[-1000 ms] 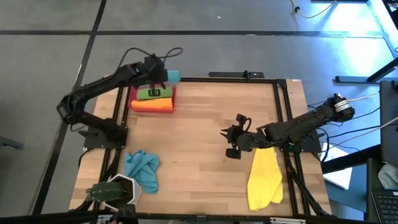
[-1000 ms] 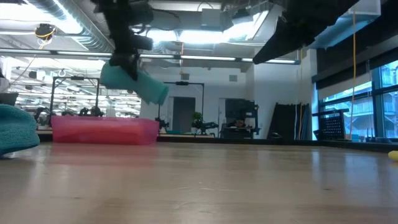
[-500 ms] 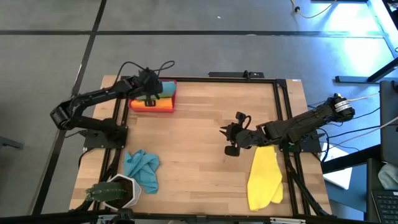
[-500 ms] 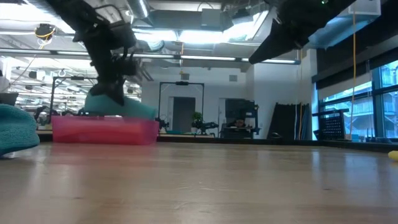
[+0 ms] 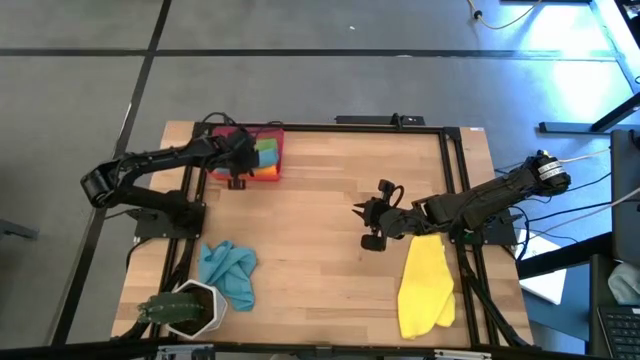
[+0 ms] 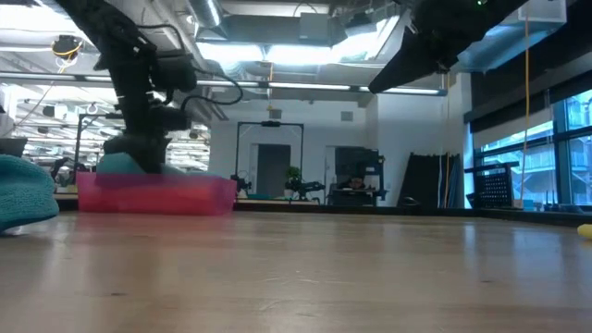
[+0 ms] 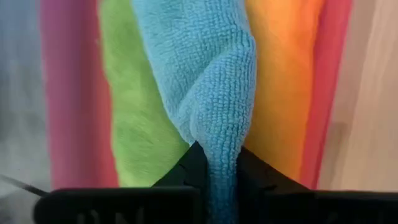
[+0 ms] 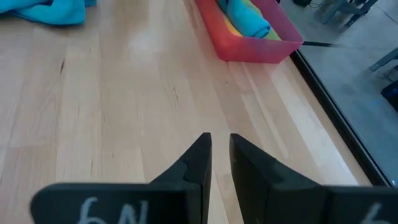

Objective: Roll microfiber towels into tight, uniform cylinder then place into a basket
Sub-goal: Put the rolled blue microfiber towel into the red bin, then fold the blue microfiber towel

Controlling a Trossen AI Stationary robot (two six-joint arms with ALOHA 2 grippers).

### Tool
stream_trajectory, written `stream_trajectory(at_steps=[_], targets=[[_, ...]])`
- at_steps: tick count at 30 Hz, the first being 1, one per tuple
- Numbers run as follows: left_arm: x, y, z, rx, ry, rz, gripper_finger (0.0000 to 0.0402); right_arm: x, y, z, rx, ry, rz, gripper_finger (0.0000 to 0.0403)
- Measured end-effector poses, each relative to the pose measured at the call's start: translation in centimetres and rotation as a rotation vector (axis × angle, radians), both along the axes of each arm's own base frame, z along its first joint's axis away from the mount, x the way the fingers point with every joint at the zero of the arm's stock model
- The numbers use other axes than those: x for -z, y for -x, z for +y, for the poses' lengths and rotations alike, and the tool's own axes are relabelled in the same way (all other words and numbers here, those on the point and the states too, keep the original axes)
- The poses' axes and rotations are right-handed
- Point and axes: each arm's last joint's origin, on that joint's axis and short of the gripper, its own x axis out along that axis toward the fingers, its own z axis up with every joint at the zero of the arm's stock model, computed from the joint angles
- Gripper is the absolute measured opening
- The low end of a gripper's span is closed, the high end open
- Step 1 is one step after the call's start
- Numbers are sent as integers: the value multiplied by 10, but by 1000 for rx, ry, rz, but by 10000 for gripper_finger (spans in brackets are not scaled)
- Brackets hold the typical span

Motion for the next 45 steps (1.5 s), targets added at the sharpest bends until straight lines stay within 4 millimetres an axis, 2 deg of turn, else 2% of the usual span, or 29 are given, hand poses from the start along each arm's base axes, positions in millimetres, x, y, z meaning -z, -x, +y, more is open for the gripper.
stream_trajectory(at_steps=[5,10,20,23,27,31,35,39,41,45], targets=[[4,-1,-5,14,7,6,79,-1,0,0,-2,0,-6,60],[-9,-9,-2,16,-51,-2,126,-1,-1,0,-2,-2,-13,60],[-53,-20,-6,27,-39,17,207,-1,-1,0,0,-4,-14,60],[-66,-24,-12,-8,-44,24,215,-1,-1,0,0,-4,-13,60],[-101,-37,-24,-96,-45,-105,211,-1,-1,0,-4,1,-10,60],[-141,-55,-52,-61,32,-327,203,-2,2,6,-47,7,-3,60],[-162,-68,-97,69,55,-526,192,-12,12,20,-103,-20,-39,60],[-161,-68,-145,227,113,-679,179,-22,29,40,-182,-56,-71,60],[-159,-67,-165,279,140,-829,175,-26,37,52,-230,-70,-96,60],[-132,-65,-203,396,236,-1087,173,-23,48,70,-321,-80,-179,60]])
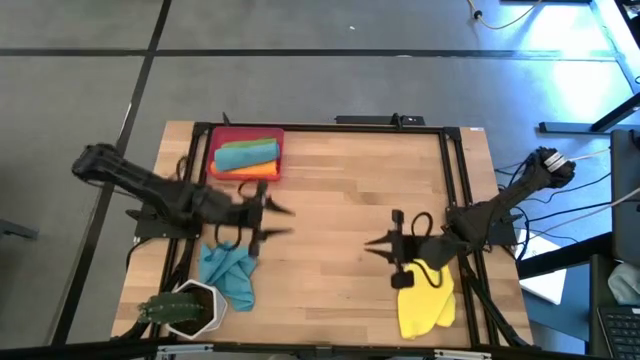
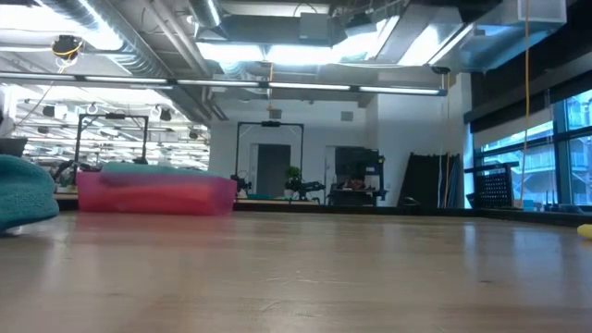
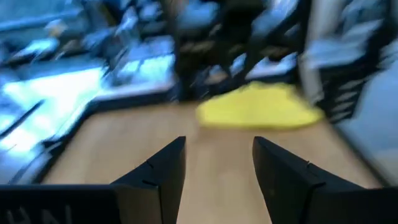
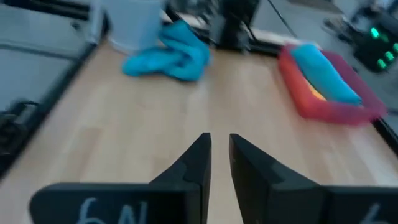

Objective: Roll microfiber towels into tight, uniform cylinder then place into a basket
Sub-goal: Fold the blue microfiber towel

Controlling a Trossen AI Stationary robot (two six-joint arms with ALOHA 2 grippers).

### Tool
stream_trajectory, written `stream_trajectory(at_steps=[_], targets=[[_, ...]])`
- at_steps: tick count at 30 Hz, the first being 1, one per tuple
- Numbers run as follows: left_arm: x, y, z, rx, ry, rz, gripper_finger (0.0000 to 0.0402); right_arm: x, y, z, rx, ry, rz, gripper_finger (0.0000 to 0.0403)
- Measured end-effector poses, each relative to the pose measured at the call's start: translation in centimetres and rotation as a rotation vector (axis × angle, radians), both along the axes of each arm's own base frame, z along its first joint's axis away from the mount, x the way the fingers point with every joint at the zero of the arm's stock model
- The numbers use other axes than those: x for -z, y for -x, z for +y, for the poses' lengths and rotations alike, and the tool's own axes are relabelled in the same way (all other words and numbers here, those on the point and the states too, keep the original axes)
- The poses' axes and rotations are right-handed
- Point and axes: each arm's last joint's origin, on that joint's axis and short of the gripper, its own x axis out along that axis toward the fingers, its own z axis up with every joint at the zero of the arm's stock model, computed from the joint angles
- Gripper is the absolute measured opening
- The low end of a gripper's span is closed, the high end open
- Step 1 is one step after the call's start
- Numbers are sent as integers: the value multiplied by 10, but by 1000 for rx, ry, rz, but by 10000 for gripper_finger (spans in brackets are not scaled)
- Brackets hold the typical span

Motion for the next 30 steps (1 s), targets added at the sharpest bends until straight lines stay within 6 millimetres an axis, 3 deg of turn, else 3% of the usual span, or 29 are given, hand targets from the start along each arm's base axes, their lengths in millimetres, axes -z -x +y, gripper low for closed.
stream_trajectory(at_steps=[5,11,20,30], targets=[[43,3,-28,113,88,-211,173,17,7,10,-140,-57,-138,60],[78,2,-33,46,133,-329,173,29,6,-1,-215,-48,-258,60],[87,-15,-29,-61,174,-301,173,53,1,-30,-66,-140,-203,60],[89,-20,-31,-60,178,-290,173,52,1,-30,-51,-182,-211,60]])
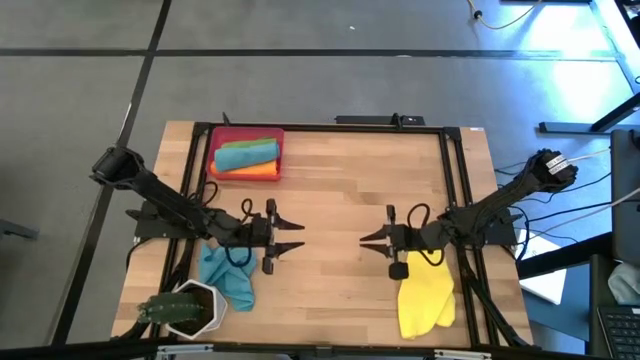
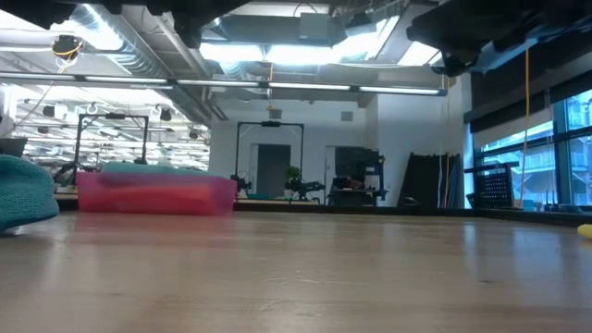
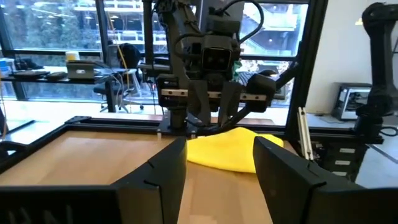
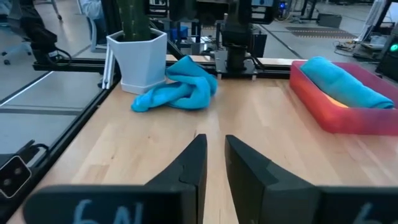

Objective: Roll microfiber towels into tight, uniform cylinder then place into a basket
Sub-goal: Fold the blue microfiber towel

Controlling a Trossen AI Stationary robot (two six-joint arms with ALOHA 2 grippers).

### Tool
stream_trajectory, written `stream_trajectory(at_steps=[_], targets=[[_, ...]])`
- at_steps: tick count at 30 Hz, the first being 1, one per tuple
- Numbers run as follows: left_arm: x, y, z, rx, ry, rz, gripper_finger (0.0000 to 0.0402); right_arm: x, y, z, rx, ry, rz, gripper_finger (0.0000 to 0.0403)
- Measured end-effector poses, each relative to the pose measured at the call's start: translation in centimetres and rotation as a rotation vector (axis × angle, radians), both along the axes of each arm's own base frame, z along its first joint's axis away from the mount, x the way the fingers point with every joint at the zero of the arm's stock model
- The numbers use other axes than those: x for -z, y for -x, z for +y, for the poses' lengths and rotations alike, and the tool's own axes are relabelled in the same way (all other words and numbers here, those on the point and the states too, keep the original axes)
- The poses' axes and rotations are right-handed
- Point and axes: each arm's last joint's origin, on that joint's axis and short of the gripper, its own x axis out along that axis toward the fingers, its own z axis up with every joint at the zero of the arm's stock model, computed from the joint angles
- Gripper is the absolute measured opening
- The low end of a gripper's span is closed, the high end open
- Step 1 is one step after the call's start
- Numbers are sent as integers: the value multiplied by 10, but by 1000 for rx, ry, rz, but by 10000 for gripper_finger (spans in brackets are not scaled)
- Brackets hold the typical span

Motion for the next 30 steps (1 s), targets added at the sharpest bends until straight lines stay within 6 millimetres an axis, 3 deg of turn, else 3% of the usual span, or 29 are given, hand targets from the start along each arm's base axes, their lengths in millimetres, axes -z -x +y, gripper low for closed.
stream_trajectory(at_steps=[30], targets=[[0,-5,13,-56,-52,4,173,5,1,-1,13,-30,54,60]])
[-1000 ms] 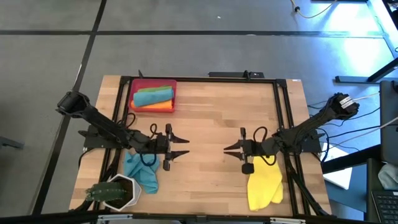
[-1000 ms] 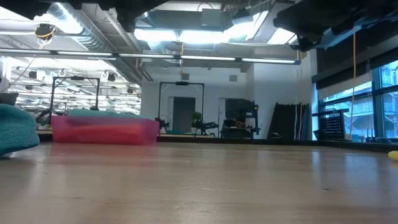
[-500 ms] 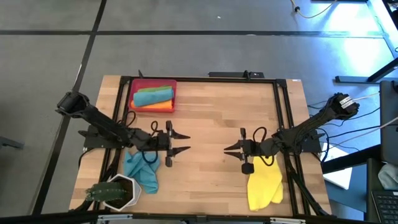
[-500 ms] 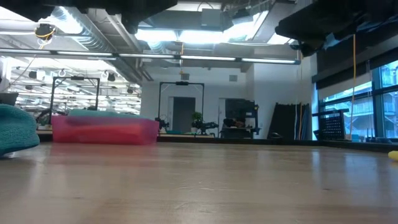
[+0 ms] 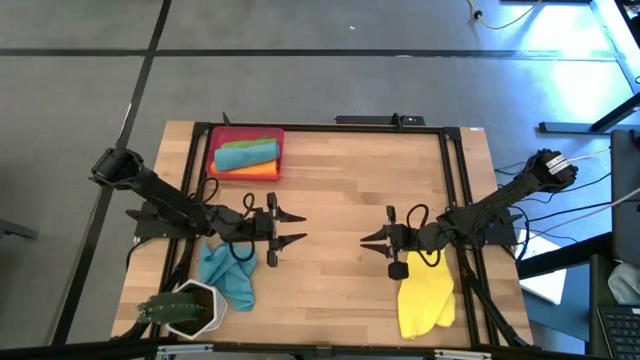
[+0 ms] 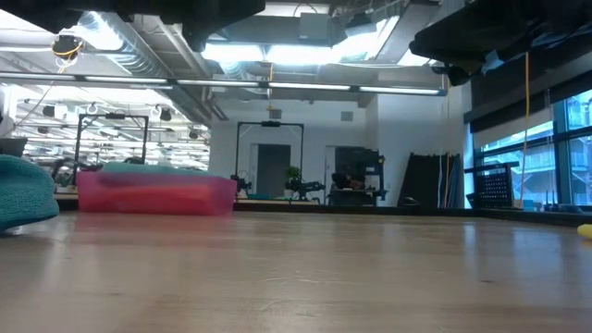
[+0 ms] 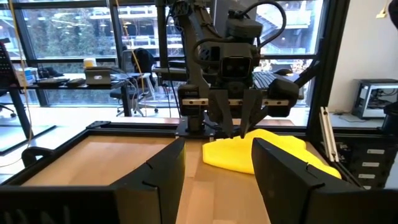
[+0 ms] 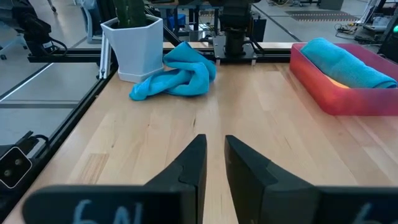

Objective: Roll microfiber towels into tight, uniform cylinder then place into a basket
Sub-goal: Fold the blue microfiber towel

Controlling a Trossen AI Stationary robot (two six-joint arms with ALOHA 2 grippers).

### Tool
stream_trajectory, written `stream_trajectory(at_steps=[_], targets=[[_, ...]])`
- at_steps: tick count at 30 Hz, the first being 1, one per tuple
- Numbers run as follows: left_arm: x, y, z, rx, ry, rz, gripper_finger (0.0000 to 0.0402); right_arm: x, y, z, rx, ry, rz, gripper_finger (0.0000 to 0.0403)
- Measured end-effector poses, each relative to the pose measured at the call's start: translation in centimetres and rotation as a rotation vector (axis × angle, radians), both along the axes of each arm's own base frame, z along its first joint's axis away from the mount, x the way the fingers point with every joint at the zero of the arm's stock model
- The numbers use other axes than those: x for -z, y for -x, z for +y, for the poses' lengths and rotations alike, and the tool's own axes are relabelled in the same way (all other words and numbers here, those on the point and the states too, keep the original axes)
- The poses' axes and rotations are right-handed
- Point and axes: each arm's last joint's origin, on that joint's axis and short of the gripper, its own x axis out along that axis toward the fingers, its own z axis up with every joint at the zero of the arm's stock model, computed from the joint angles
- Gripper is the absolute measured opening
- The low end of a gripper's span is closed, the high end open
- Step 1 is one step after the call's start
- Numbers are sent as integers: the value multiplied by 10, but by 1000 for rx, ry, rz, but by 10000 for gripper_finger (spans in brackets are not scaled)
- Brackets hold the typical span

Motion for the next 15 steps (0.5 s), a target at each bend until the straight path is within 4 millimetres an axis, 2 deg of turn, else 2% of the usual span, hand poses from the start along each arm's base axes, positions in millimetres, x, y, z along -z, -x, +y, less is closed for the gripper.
stream_trajectory(at_steps=[8,15], targets=[[0,0,-1,22,-2,3,173,7,-3,2,19,-57,27,60],[0,0,-2,63,-4,0,173,18,-24,13,12,0,85,60]])
